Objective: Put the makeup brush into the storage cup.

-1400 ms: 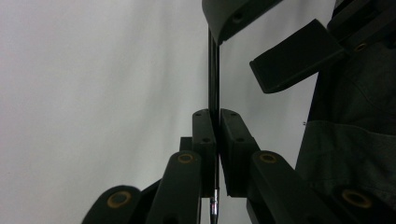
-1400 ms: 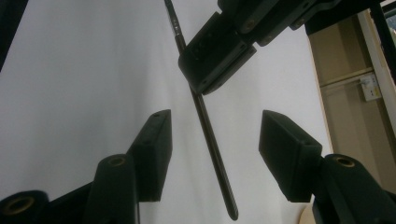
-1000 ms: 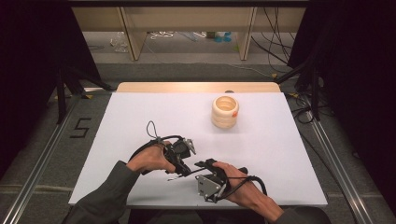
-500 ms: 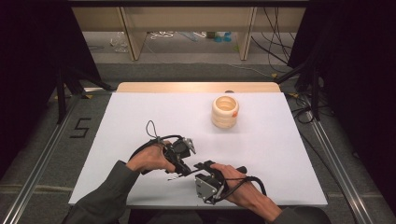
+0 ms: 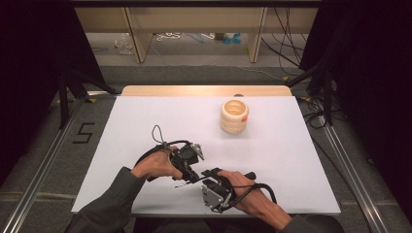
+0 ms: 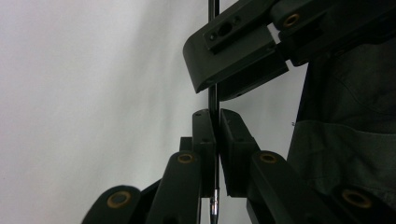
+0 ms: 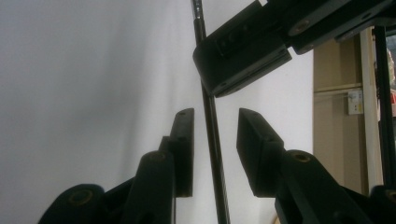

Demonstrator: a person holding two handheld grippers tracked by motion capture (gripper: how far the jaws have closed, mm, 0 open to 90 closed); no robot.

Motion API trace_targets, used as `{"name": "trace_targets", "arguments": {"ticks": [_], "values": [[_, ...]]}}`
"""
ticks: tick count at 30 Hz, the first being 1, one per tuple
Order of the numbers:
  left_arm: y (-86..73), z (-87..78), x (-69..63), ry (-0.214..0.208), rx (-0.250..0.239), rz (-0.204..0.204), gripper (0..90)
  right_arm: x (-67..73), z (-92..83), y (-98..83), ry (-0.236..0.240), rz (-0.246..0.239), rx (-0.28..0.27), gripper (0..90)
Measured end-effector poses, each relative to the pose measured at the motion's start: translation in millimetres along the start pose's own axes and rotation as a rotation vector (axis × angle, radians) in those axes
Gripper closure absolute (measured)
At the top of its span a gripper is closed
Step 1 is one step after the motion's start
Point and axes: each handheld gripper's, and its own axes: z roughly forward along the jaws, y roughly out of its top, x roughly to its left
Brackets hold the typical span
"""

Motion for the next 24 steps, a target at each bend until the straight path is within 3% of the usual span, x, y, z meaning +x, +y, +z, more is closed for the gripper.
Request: {"name": "trace_targets", "arguments": {"ticks": [6,8,9,12,19,20,24], "values": [[1.1,0.4,-0.4,-0.001,0.011,0.012,85.1,0.3,1.9,1.2,0.005,-0.015,-0.009,71.2],[1.3,1.1,-1.4,-0.005,0.002,0.000,85.0,3.7,-1.0,2.4,0.008,0.020,0.039,72.4],[1.5,0.1,-0.2,-0.003,0.015,0.016,85.0,3.5,-0.7,2.6,0.004,0.013,0.033,72.7],[1.2,-0.1,-0.1,-0.004,0.011,0.014,85.0,2.7,-0.1,3.5,-0.003,-0.014,0.035,73.8],[1.4,0.7,-1.9,-0.008,-0.002,0.004,85.0,4.9,0.7,4.0,0.006,-0.013,0.034,76.1],[1.4,0.6,-1.9,-0.009,-0.003,0.003,85.0,3.6,1.3,3.6,0.004,-0.037,0.025,76.3],[1.4,0.5,-1.9,-0.009,-0.001,0.002,85.0,5.3,0.3,4.2,0.007,-0.017,0.041,77.3]]}}
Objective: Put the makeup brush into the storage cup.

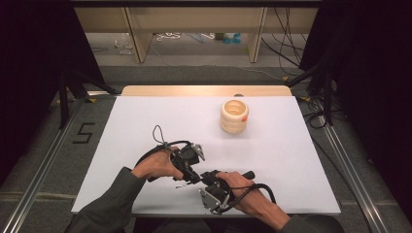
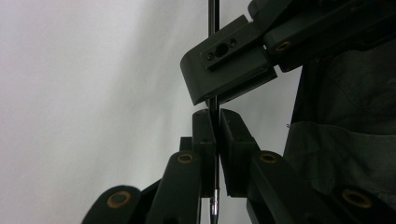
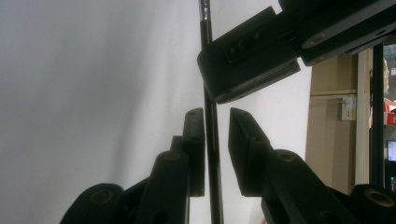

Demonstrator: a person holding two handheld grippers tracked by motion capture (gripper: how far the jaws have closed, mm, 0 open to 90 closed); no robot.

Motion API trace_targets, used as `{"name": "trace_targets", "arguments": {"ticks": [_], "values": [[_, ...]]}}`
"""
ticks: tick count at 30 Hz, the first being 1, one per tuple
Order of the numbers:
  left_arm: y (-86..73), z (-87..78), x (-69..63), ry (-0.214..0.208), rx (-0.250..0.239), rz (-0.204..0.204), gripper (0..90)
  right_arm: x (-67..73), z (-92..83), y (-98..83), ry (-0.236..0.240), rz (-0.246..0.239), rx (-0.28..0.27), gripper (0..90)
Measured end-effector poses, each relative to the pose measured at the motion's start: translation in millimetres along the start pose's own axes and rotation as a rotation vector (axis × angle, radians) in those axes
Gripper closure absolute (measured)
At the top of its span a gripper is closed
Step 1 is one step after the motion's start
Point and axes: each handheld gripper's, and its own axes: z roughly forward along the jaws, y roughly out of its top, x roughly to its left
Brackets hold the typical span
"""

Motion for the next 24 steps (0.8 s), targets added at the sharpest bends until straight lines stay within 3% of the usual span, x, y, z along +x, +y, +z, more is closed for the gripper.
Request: {"name": "trace_targets", "arguments": {"ticks": [17,18,20,21,24], "values": [[0.7,1.6,-0.4,-0.006,0.007,0.000,85.0,0.4,0.4,-0.1,0.026,-0.040,0.006,84.9],[0.9,0.3,1.1,-0.006,0.026,0.022,85.0,0.2,0.7,-0.2,0.030,-0.042,0.006,85.1],[0.8,1.2,-0.4,-0.008,0.008,0.000,85.0,0.9,0.3,-0.1,0.030,-0.027,0.012,85.3],[1.2,-0.3,1.6,-0.009,0.035,0.029,85.0,0.8,0.2,-0.2,0.032,-0.027,0.012,85.3],[0.7,1.0,-0.1,-0.011,0.004,-0.009,84.9,0.6,-0.1,0.1,0.032,-0.034,0.009,85.4]]}}
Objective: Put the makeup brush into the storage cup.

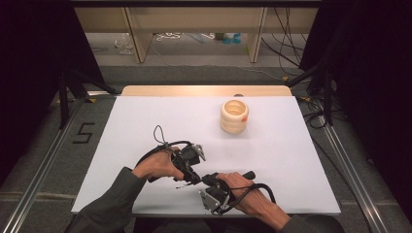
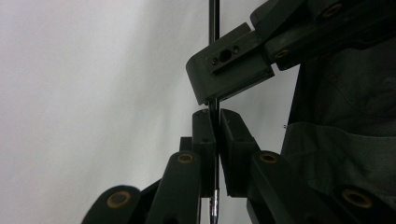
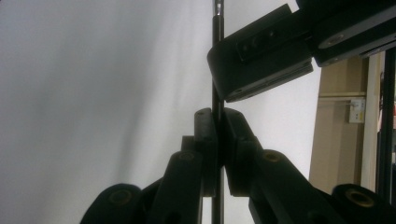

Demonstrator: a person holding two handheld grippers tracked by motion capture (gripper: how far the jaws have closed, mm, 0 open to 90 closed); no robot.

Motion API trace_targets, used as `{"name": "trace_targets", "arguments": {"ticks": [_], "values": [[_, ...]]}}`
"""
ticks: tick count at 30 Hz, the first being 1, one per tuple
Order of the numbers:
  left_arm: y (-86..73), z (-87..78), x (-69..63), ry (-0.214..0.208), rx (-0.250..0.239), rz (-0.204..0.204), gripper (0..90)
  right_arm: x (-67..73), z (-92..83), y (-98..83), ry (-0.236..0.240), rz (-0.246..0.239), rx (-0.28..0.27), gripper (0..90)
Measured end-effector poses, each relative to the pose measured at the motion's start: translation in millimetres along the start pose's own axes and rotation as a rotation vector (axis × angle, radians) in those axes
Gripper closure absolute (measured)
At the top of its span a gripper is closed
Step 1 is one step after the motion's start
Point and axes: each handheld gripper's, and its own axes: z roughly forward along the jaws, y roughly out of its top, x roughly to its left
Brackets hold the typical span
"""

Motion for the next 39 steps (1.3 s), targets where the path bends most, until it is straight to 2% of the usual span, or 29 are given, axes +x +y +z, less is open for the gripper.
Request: {"name": "trace_targets", "arguments": {"ticks": [1,3,4,5,7,9,10,11,12,13,14,15,16,18,19,20,21,22,23,25,27,28,29,30,31,32,34,38,39], "values": [[0.0,-1.2,0.9,0.003,0.008,0.009,84.8,-0.1,-0.2,0.0,-0.001,0.001,-0.001,85.5],[-0.3,-2.4,0.6,0.008,-0.013,-0.015,83.5,-1.0,-0.4,-0.6,-0.001,0.000,0.001,85.5],[-0.5,-4.4,2.0,0.011,-0.007,-0.009,82.0,-2.4,-0.7,-1.7,0.001,-0.015,0.006,85.5],[-0.7,-6.6,2.6,0.015,-0.011,-0.014,80.7,-1.7,-0.8,-1.9,0.008,0.002,0.002,85.5],[-2.0,-11.7,4.1,0.028,-0.044,-0.032,77.1,-1.5,-1.9,-2.7,0.006,0.018,0.007,85.5],[-3.6,-16.8,5.9,0.034,-0.063,-0.023,73.3,-6.0,-2.4,-4.7,-0.011,0.000,-0.015,85.5],[-4.0,-19.0,6.1,0.037,-0.094,-0.043,69.1,-7.2,-1.6,-6.8,-0.002,0.007,-0.031,85.5],[-4.4,-21.9,7.2,0.038,-0.103,-0.046,68.0,-7.9,-3.5,-8.6,-0.008,0.026,-0.019,85.5],[-4.8,-24.5,8.1,0.038,-0.119,-0.050,65.5,-10.1,-3.8,-11.6,0.000,0.035,-0.032,85.5],[-5.6,-27.3,8.8,0.043,-0.144,-0.057,61.9,-10.7,-5.4,-14.0,-0.008,0.070,-0.026,85.5],[-6.1,-29.9,10.0,0.043,-0.171,-0.072,57.3,-14.9,-5.5,-17.1,0.000,0.055,-0.046,85.5],[-6.6,-32.6,10.6,0.054,-0.187,-0.088,54.7,-13.8,-7.6,-20.0,0.004,0.118,-0.041,85.6],[-6.7,-35.9,11.7,0.069,-0.190,-0.080,51.8,-14.6,-9.1,-22.8,0.003,0.158,-0.045,85.6],[-7.6,-39.8,14.1,0.100,-0.225,-0.074,45.8,-18.8,-11.3,-29.6,0.011,0.201,-0.057,85.6],[-7.7,-41.5,13.6,0.107,-0.225,-0.082,45.0,-19.4,-12.1,-32.9,0.006,0.239,-0.064,85.6],[-8.1,-43.2,14.4,0.122,-0.225,-0.067,43.3,-20.0,-13.4,-36.8,0.000,0.269,-0.057,85.6],[-8.2,-42.9,14.3,0.130,-0.248,-0.072,40.8,-20.2,-14.6,-40.6,0.010,0.303,-0.066,85.5],[-7.9,-43.2,14.2,0.147,-0.263,-0.075,38.2,-23.1,-15.5,-45.7,-0.006,0.299,-0.066,85.6],[-7.4,-43.7,14.4,0.162,-0.282,-0.072,37.1,-24.2,-15.9,-50.5,-0.003,0.314,-0.070,85.6],[-6.1,-44.3,13.8,0.175,-0.321,-0.082,35.7,-25.6,-18.3,-59.2,0.009,0.393,-0.072,85.6],[-5.8,-45.4,13.6,0.191,-0.355,-0.075,34.0,-27.0,-19.8,-68.6,0.017,0.470,-0.090,85.5],[-5.8,-45.5,13.0,0.192,-0.371,-0.089,33.1,-26.8,-21.4,-72.8,0.019,0.531,-0.092,85.6],[-5.9,-46.1,13.4,0.200,-0.385,-0.082,32.5,-29.7,-22.5,-78.4,0.012,0.545,-0.102,85.5],[-5.5,-45.9,15.0,0.209,-0.412,-0.064,32.4,-28.2,-22.8,-79.8,0.023,0.634,-0.132,85.5],[-5.1,-46.1,18.0,0.213,-0.427,-0.035,31.7,-29.2,-23.6,-83.4,0.019,0.681,-0.144,85.6],[-6.1,-45.3,14.7,0.210,-0.434,-0.090,30.8,-30.3,-24.0,-87.1,0.019,0.719,-0.162,85.6],[-7.4,-44.0,12.5,0.207,-0.445,-0.114,30.3,-32.1,-24.5,-93.5,0.022,0.803,-0.210,85.5],[-8.1,-39.7,10.8,0.207,-0.485,-0.110,29.5,-33.9,-25.4,-102.6,0.038,0.941,-0.289,85.5],[-8.5,-39.6,11.5,0.214,-0.488,-0.086,29.3,-34.2,-25.4,-104.6,0.044,0.967,-0.304,85.6]]}}
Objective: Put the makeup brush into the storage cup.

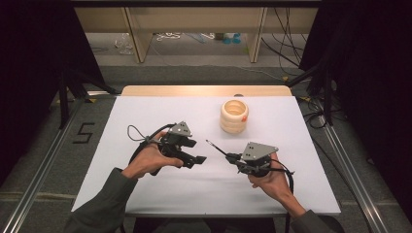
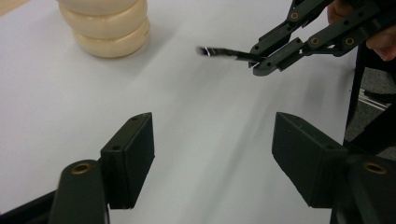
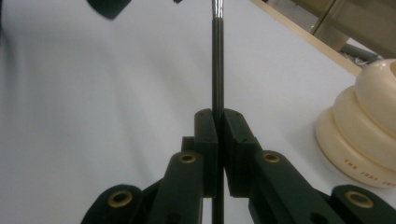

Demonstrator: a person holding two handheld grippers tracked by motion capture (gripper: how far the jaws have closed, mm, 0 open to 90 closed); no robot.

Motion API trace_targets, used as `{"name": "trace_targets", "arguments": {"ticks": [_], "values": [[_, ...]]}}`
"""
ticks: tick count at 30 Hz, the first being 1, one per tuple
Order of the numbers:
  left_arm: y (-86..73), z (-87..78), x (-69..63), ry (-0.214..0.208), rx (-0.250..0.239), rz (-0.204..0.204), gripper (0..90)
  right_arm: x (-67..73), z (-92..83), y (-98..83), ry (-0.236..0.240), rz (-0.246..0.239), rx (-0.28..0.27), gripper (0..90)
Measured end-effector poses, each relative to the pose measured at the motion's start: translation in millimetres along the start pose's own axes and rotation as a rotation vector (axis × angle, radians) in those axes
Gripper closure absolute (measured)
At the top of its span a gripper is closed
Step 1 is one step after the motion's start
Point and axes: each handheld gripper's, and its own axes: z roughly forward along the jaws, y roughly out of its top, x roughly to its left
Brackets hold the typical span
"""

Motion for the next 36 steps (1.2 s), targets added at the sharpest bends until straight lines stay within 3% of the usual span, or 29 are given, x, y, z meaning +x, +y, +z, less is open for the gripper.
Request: {"name": "trace_targets", "arguments": {"ticks": [3,6,10,11,15,23,36], "values": [[-1.7,1.3,-1.0,-0.001,-0.030,-0.012,29.4,-3.9,-1.2,-1.8,0.018,0.075,-0.039,85.6],[-3.2,3.0,-1.7,0.003,-0.054,-0.038,29.6,-5.5,-1.5,-2.9,0.034,0.110,-0.068,85.5],[-3.7,3.0,0.2,0.004,-0.090,-0.050,29.5,-4.8,-0.9,-1.9,0.039,0.112,-0.075,85.6],[-3.9,2.9,-0.4,0.002,-0.098,-0.069,29.5,-4.5,-0.7,-1.9,0.043,0.117,-0.077,85.5],[-5.1,3.0,0.5,0.012,-0.114,-0.063,28.4,-4.4,-0.2,-1.8,0.046,0.133,-0.080,85.6],[-8.4,5.2,0.9,0.020,-0.156,-0.093,28.4,-4.5,1.5,-1.1,0.046,0.142,-0.094,85.6],[-7.3,6.8,-0.9,0.003,-0.236,-0.156,29.3,-1.0,7.2,0.8,0.055,0.166,-0.126,85.6]]}}
